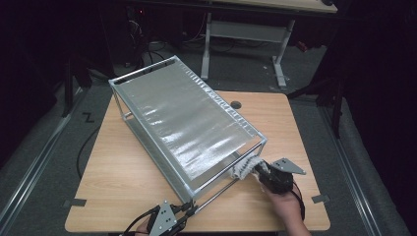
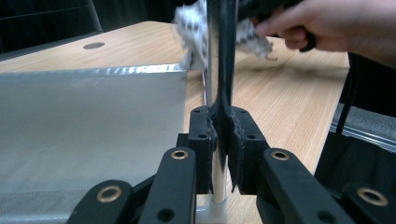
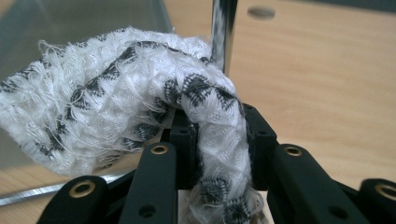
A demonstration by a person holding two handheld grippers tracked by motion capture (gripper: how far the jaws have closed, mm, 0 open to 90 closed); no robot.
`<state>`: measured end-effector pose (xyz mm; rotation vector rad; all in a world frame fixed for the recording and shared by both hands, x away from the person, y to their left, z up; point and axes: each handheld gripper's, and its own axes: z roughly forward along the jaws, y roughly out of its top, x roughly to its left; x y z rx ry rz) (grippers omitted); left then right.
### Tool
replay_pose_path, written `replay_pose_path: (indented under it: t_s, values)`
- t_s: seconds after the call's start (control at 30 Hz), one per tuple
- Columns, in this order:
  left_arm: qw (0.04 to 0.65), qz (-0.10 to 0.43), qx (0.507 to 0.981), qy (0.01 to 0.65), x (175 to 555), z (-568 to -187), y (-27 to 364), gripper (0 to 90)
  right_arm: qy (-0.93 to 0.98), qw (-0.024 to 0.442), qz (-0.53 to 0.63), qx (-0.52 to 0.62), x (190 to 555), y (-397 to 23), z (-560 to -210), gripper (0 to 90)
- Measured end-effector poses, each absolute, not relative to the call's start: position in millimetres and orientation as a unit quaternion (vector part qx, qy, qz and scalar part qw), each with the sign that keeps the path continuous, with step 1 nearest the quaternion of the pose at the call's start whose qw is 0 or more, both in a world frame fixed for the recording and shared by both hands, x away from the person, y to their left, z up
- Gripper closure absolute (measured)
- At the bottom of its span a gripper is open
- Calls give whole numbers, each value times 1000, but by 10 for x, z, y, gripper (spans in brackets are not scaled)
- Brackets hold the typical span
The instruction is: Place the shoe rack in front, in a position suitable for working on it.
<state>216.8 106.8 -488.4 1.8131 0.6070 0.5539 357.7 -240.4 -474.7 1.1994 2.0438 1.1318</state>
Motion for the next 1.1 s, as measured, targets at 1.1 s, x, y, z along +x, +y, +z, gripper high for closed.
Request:
replay_pose_path:
  t_s: [1.1]
  values:
    - [537,229,771,253,2328,-4851,1106,802,677,300,391,546,3494,-3249,-4720,726]
